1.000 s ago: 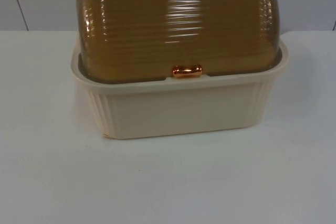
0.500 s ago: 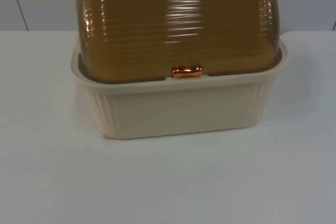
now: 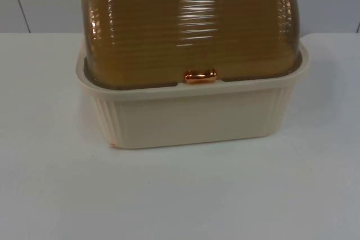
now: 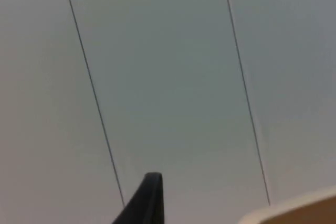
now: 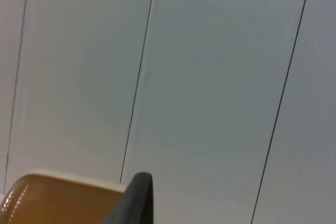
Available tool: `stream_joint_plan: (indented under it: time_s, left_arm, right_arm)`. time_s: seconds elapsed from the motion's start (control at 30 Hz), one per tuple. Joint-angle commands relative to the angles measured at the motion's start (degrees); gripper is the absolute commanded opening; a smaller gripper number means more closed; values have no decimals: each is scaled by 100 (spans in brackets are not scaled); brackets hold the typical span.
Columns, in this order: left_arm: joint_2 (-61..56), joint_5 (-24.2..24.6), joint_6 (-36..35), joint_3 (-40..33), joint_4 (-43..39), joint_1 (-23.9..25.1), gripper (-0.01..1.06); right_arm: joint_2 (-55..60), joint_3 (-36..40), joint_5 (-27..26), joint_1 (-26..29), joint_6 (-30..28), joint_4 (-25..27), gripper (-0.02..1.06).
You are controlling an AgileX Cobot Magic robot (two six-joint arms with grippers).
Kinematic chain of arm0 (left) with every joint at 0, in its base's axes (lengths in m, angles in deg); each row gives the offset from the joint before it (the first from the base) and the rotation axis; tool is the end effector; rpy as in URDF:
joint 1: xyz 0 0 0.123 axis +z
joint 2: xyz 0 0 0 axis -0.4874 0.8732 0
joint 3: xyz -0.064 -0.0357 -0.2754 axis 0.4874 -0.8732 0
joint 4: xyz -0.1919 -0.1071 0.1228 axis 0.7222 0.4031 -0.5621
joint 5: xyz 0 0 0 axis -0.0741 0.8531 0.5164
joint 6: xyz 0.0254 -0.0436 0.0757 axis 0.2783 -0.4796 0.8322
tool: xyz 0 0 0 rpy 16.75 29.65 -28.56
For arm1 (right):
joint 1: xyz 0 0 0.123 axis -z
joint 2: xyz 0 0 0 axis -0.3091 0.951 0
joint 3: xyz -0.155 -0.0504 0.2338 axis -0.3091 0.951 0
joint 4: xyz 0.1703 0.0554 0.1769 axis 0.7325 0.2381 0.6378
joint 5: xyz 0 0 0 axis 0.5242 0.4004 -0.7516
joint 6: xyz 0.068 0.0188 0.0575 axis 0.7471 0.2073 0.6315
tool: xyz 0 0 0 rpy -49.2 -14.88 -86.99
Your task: Open the box lid with the left hand, place the block into the box with the right hand, then close the box lid with the left hand.
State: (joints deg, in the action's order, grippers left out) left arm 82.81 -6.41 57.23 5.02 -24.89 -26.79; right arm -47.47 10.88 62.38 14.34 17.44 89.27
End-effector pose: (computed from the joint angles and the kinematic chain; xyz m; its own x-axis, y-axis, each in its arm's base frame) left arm -0.1210 -0.0230 0.4214 0.2361 0.1408 -0.9615 0.1215 0.9774 0.1730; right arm -0.1575 0.0069 0.4288 0.2557 -0.1700 -0.9517 -0.1994 0.9540 -0.2240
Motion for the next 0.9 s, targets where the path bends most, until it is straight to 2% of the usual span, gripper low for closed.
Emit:
stream_joint_plan:
  time_s: [0.0, 0.13, 0.3, 0.4, 0.47, 0.87]
  left_arm:
    - [7, 206, -77, -125, -110, -35, 105]
    - [7, 356, -270, -588, -121, -35, 105]
    - [7, 356, -383, -1434, -121, -35, 105]
    - [7, 356, -397, -1783, -121, -35, 105]
    - [7, 346, -397, -2139, -135, -35, 105]
    - [7, 360, -397, -2916, -391, -35, 105]
  right_arm:
    - [13, 146, -64, -3, 25, -75, 105]
    - [13, 620, -53, -3, 430, -298, 105]
    - [13, 1544, -53, -3, 1228, -934, 105]
    - [13, 1918, -72, -3, 1493, -1191, 105]
    - [13, 2474, -135, -3, 1551, -1444, 105]
    - [13, 4046, -291, -3, 1677, -1472, 105]
